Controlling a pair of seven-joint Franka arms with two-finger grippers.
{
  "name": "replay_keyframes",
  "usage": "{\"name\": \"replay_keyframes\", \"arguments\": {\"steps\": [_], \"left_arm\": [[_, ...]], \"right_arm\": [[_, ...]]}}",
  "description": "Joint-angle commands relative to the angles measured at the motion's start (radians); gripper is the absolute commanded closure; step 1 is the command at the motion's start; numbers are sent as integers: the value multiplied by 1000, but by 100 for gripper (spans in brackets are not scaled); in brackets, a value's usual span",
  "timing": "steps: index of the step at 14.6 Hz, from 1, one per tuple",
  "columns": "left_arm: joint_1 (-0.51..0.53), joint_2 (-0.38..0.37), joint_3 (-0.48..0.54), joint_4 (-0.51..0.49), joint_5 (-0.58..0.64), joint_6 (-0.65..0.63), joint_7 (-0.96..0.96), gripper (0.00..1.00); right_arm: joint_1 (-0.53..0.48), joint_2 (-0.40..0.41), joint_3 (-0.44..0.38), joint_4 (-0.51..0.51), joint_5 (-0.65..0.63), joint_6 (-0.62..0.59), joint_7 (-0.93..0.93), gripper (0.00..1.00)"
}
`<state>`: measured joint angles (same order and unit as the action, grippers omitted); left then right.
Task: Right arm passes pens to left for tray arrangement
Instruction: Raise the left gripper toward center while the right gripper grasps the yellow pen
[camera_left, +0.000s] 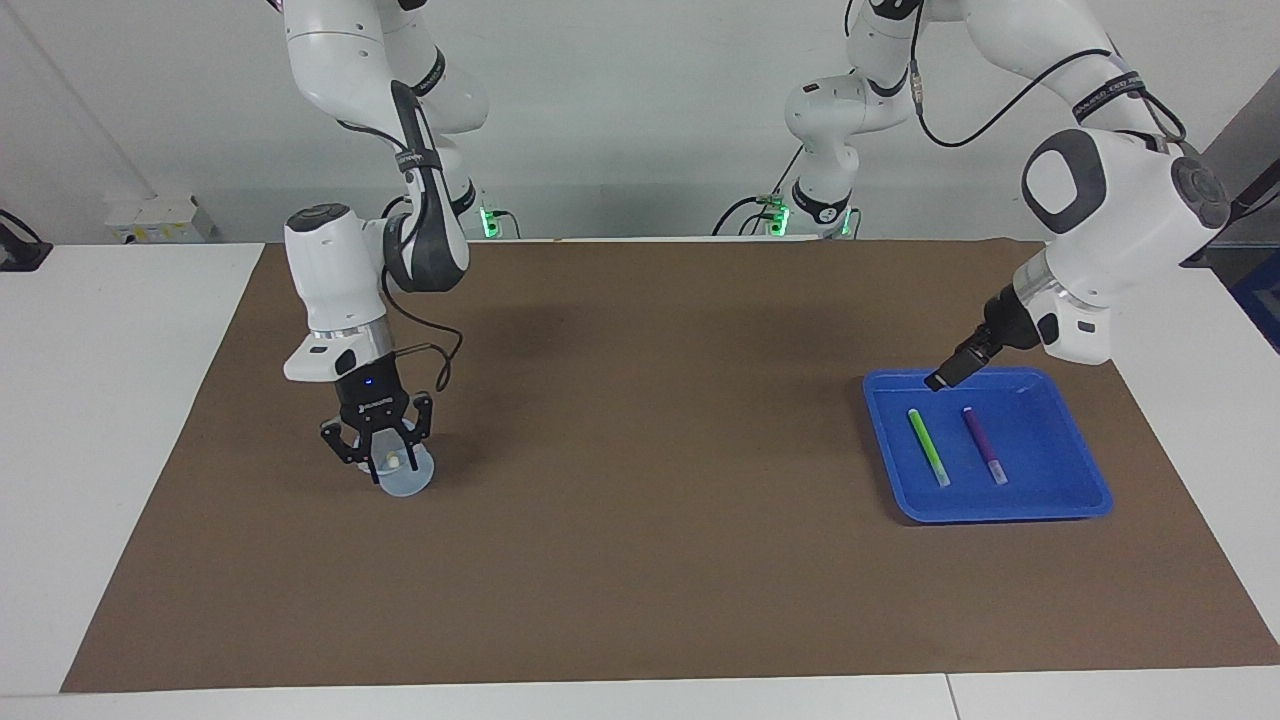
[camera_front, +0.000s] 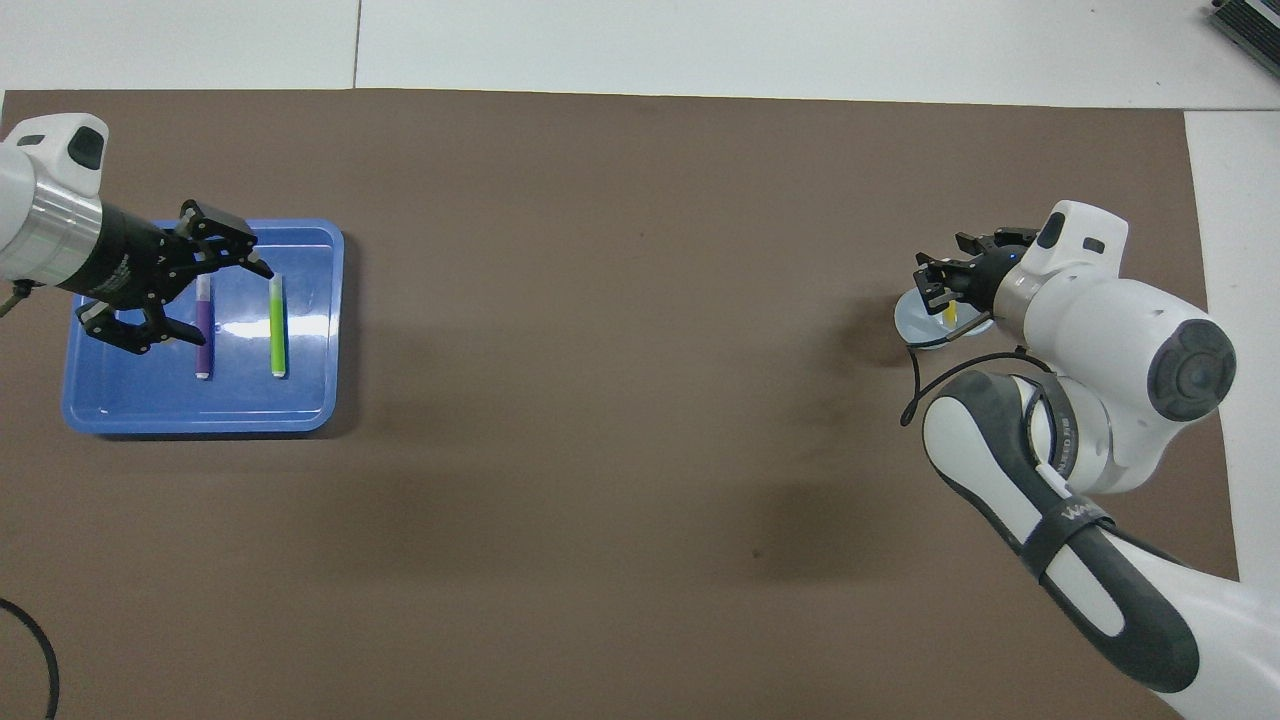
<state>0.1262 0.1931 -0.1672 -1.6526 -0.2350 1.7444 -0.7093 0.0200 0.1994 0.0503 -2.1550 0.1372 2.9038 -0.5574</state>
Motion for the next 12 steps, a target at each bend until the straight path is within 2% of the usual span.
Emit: {"name": "replay_keyframes", "arguments": {"steps": [1,4,7,9,12], "left_arm": [[-72,-52,12,-42,-39,-16,-201,0],[-160,-92,14,-93,-52,0,-358,0],[-220,-98,14,-101,-64,18,-475,0],[-262,-98,14,-102,-99,65,-591,0],[-350,-93,15,-101,-99,164,-810,0]], "right_arm": [[-12,-11,6,-28,24,15,-30,51],[-18,-14,6,-36,24,17,-35,57],[-18,-14,6,-34,24,15,-35,78],[-17,-12,6,-32,24,15,-33,100],[-17,-12,6,-26,24,15,-29,100]]}}
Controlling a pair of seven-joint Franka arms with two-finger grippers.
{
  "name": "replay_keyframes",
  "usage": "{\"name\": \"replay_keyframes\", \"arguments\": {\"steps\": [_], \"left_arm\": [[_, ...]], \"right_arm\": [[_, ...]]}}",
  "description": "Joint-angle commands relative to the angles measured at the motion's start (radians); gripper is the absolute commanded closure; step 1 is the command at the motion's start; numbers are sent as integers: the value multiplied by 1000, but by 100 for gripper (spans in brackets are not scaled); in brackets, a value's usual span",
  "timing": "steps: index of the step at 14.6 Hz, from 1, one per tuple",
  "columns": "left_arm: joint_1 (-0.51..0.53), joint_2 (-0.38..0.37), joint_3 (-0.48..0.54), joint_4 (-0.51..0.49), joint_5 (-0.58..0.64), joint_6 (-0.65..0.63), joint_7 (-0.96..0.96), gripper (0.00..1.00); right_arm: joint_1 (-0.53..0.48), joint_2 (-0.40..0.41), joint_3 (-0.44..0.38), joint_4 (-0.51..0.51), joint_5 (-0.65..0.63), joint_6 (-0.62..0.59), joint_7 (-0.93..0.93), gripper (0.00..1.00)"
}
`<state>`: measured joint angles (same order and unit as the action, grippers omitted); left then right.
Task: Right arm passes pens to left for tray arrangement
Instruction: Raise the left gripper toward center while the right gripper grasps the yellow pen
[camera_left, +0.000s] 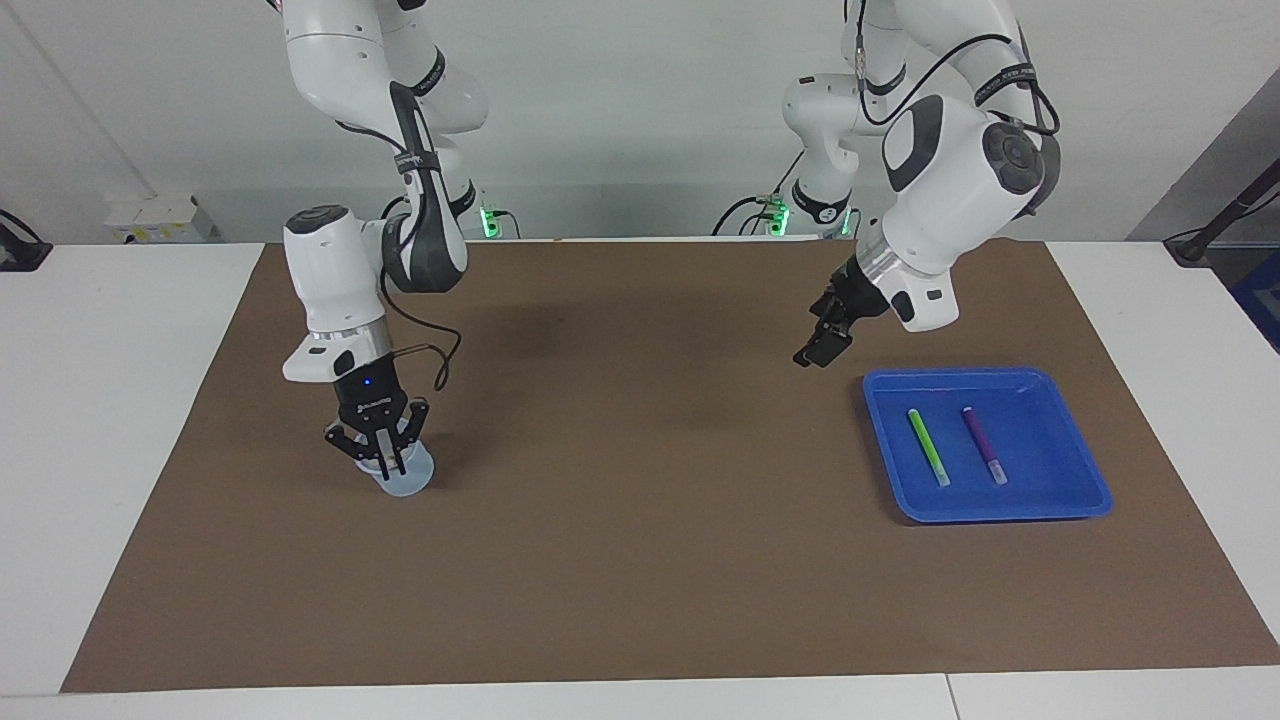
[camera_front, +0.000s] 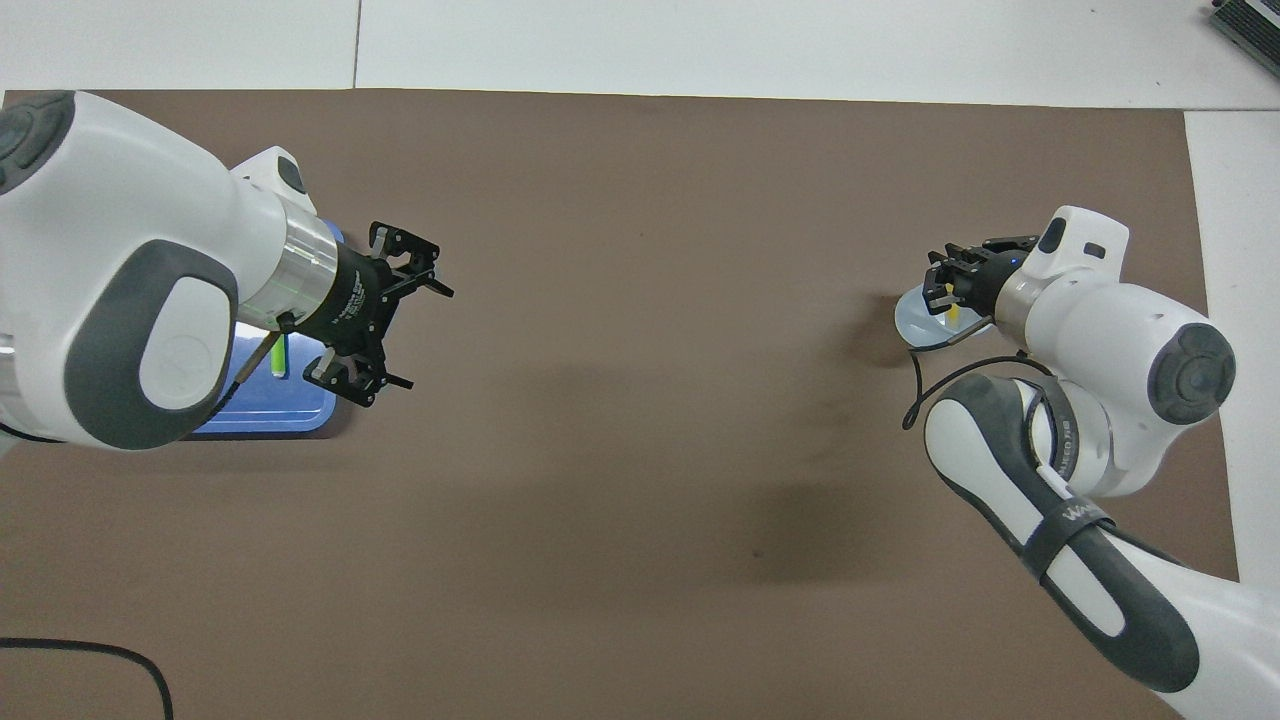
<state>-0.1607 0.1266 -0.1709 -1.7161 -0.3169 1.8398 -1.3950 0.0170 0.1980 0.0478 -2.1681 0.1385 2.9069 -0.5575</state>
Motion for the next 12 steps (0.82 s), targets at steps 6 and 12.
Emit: {"name": "replay_keyframes", "arguments": {"steps": [6,12], "left_arm": [[-187,-22,19,-48,-16,185,-387,0],[-298,-9,21,-40,-13,373,-671,0]], "right_arm": [[-2,-81,9,54,24,-115,120,100],[-14,-154,9,203,32,-385,417,100]]}}
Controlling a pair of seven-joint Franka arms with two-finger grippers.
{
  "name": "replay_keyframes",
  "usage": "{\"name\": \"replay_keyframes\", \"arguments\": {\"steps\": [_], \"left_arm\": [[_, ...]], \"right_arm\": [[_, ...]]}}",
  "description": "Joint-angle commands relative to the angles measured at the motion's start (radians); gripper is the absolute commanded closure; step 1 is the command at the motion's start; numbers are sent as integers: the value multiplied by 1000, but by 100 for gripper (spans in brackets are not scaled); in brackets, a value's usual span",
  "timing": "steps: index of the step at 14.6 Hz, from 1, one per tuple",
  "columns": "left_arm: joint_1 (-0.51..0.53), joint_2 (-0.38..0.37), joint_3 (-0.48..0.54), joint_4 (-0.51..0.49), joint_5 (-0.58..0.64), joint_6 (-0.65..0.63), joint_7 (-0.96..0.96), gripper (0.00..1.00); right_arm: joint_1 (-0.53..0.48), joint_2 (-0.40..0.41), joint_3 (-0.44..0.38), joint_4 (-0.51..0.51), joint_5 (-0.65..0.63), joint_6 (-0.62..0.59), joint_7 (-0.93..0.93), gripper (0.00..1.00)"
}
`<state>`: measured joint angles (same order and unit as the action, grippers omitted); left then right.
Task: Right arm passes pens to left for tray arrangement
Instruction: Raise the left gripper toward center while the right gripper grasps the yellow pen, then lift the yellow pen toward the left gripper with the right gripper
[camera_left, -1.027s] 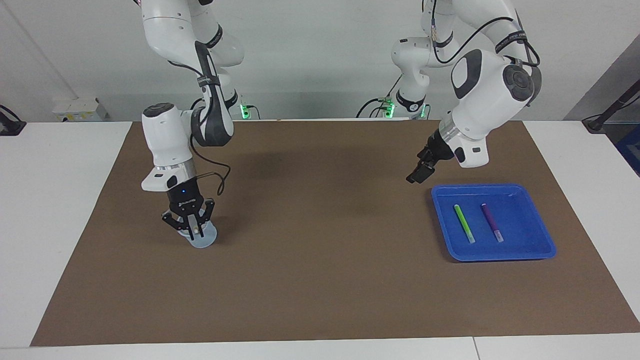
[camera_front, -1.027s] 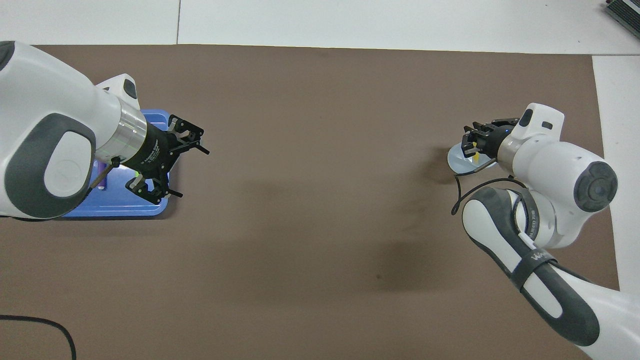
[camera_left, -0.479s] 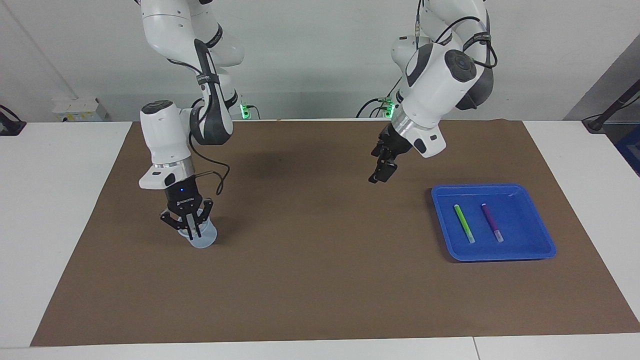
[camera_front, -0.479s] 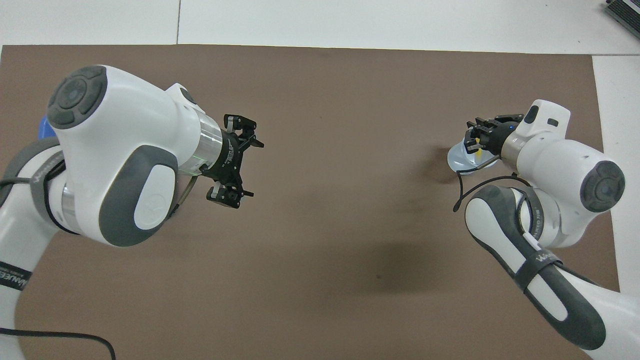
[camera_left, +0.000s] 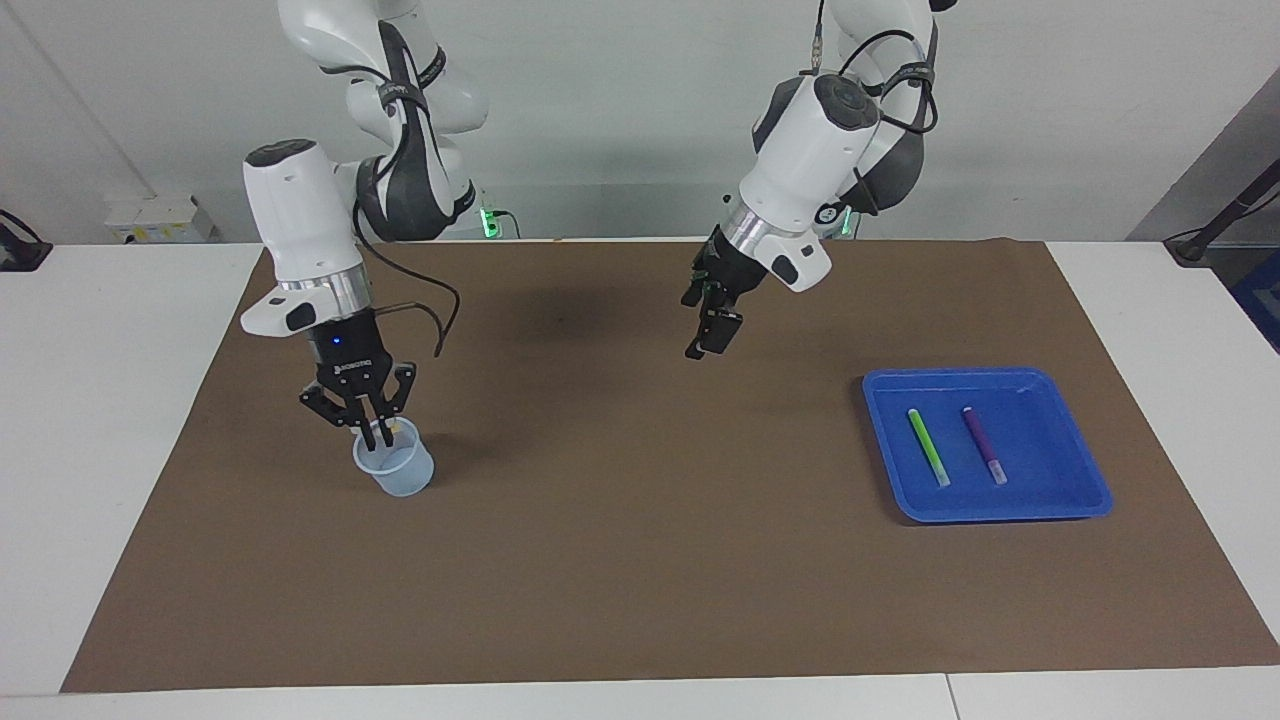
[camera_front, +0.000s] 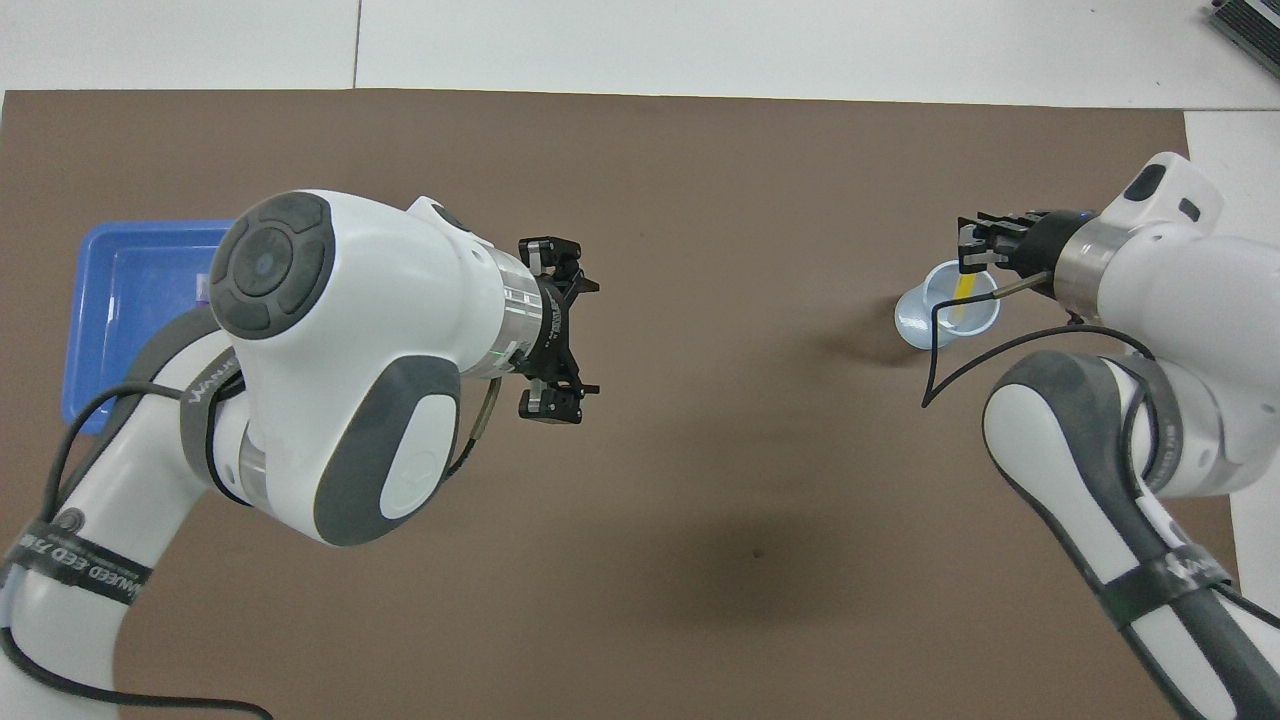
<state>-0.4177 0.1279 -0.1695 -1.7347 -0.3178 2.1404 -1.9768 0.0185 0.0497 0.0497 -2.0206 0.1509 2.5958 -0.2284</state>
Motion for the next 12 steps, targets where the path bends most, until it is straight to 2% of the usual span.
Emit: {"name": "replay_keyframes", "arguments": {"steps": [1,3,8,10,12], "left_arm": [[-44,-5,19,-19,-9,94,-156,0],[-62,-4,19,-3,2,146,-325,0],[-88,2,19,-11,43,306,-658,0],[-107,2,18,-44,85,387,-736,0],[-136,4,19,-61,85,446,-763,0]], "right_arm": [[-19,-2,6,80,21,-101,142,100],[-20,10,4,123,108,-153,289,100],[-19,-11,1,114,404,-279,631,100],[0,-16,10,112,440,-299,778,100],[59,-16,12,112,464,-284,907,100]]}}
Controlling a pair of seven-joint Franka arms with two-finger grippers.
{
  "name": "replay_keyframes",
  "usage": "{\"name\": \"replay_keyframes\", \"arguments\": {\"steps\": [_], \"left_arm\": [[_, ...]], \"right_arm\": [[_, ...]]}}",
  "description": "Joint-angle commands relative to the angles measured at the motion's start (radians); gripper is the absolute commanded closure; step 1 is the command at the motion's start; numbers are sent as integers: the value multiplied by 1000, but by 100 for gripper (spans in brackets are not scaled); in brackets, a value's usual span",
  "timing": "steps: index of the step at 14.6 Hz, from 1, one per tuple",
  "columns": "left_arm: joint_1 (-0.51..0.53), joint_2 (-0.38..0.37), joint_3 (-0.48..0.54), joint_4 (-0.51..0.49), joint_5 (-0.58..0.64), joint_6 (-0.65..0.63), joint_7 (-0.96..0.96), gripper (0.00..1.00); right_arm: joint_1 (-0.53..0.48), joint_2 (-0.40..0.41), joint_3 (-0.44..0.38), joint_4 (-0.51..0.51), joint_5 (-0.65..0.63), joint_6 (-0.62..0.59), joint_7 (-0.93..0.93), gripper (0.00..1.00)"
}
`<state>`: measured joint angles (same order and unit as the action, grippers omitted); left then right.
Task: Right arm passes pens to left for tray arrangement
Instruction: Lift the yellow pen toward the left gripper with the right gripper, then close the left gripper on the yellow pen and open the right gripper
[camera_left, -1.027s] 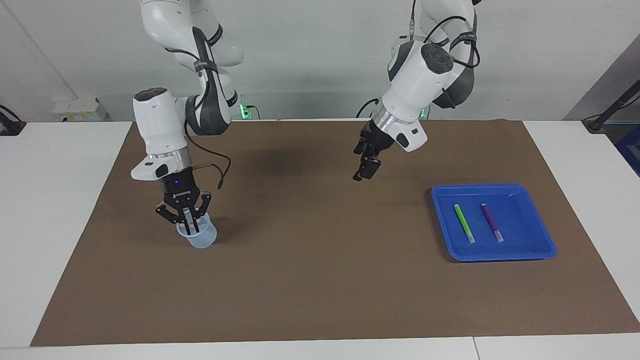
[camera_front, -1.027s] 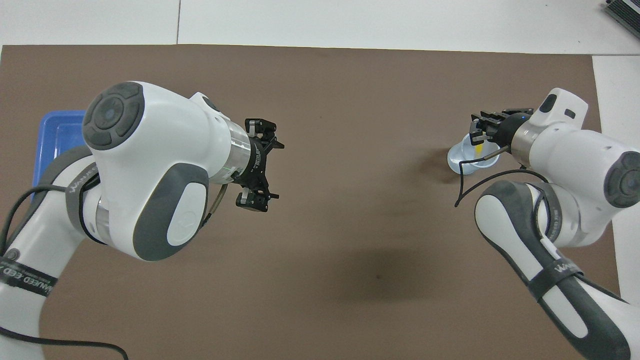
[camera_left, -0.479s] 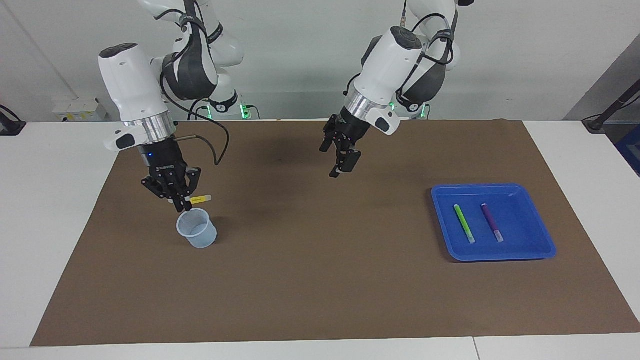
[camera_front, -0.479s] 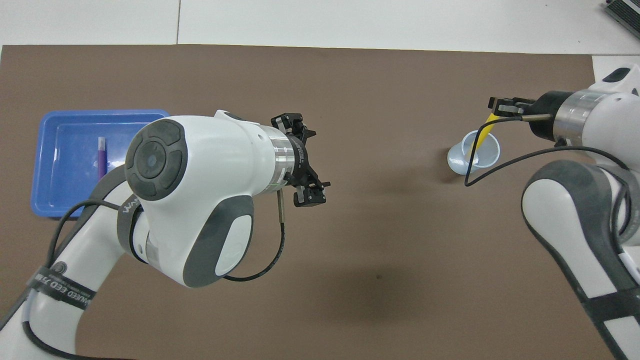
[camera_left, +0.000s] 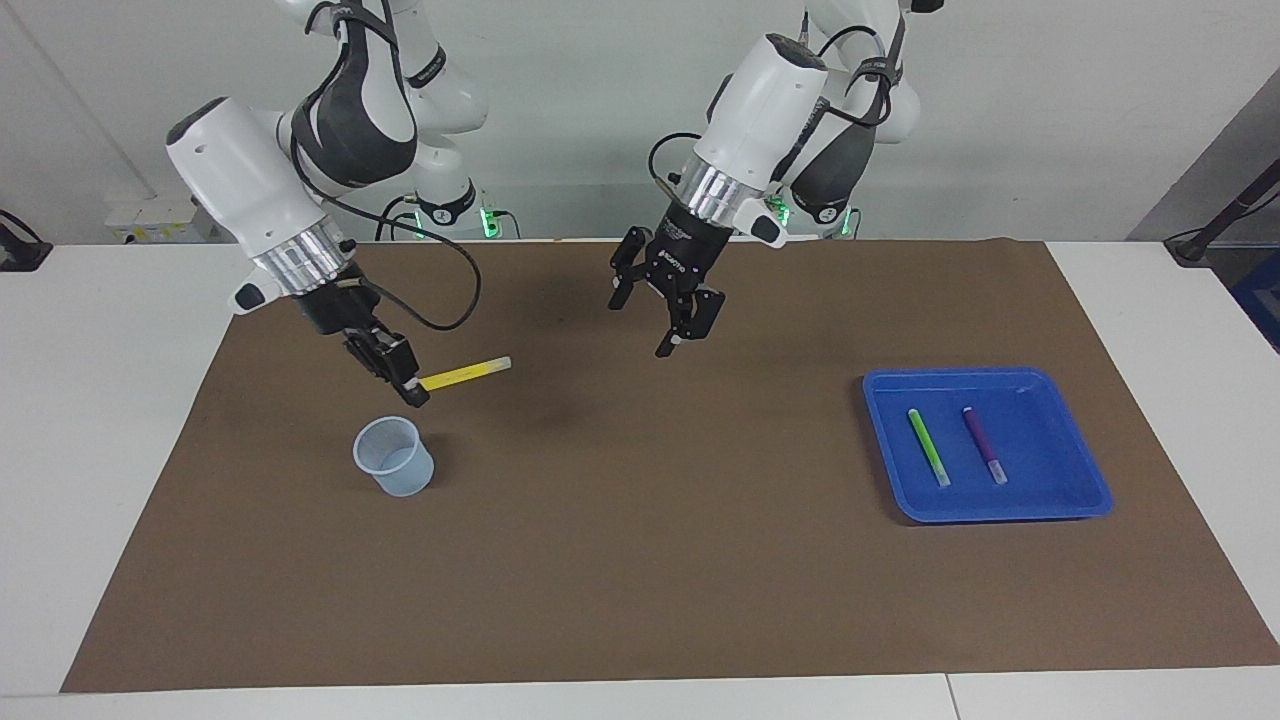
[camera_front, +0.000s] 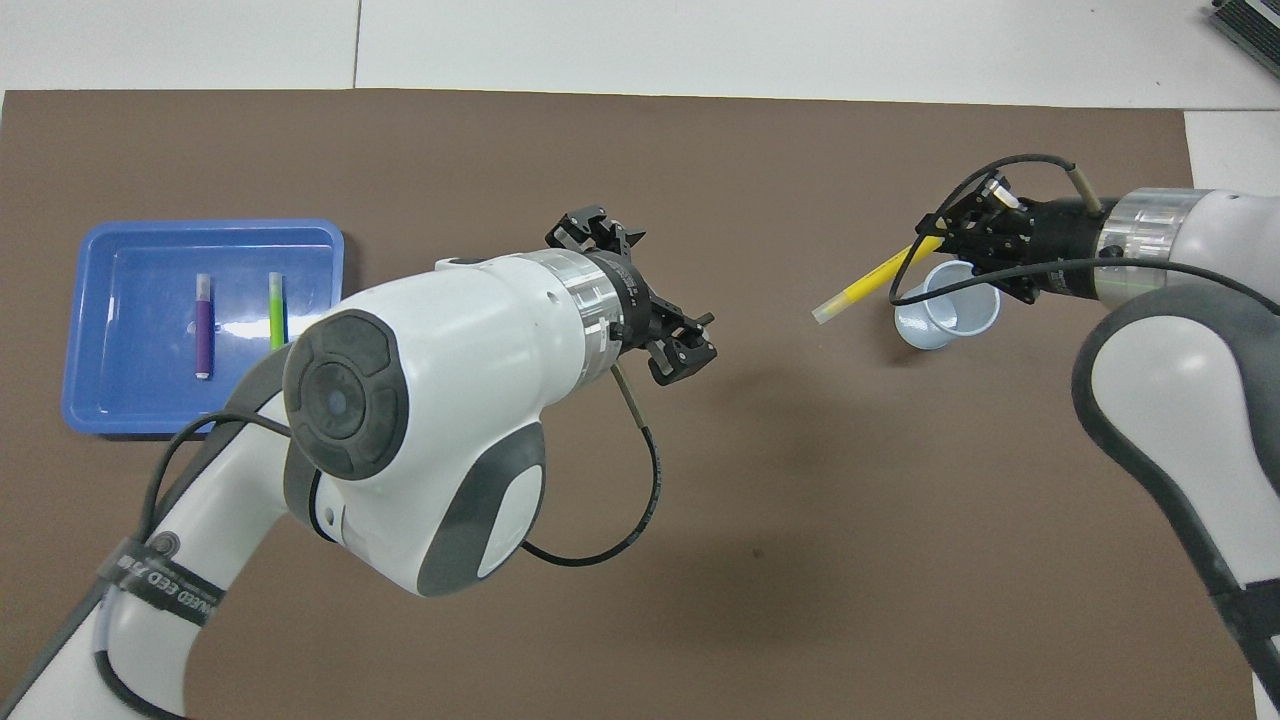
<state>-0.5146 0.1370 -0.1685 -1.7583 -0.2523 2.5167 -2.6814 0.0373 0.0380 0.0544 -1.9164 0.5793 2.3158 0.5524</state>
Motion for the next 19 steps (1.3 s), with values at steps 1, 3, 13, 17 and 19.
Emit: {"name": "replay_keyframes", "arguments": {"steps": [1,3,13,17,19], "left_arm": [[-50,4,18,-40,22,85,-84,0],[-94,36,20,-35,88,102,-124,0],[-121,38,18,-40,232,93,-178,23],[-124,55,18,-41,257,90,-178,23],[-124,55,18,-38,260,64,-178,28]], "right_arm": [[58,-4,7,8,40,0,192,100],[101,-4,7,8,57,5,269,100],[147,-10,7,-24,76,83,308,100],[145,-10,7,-27,76,83,308,100],[145,-10,7,-27,76,88,308,100]]}}
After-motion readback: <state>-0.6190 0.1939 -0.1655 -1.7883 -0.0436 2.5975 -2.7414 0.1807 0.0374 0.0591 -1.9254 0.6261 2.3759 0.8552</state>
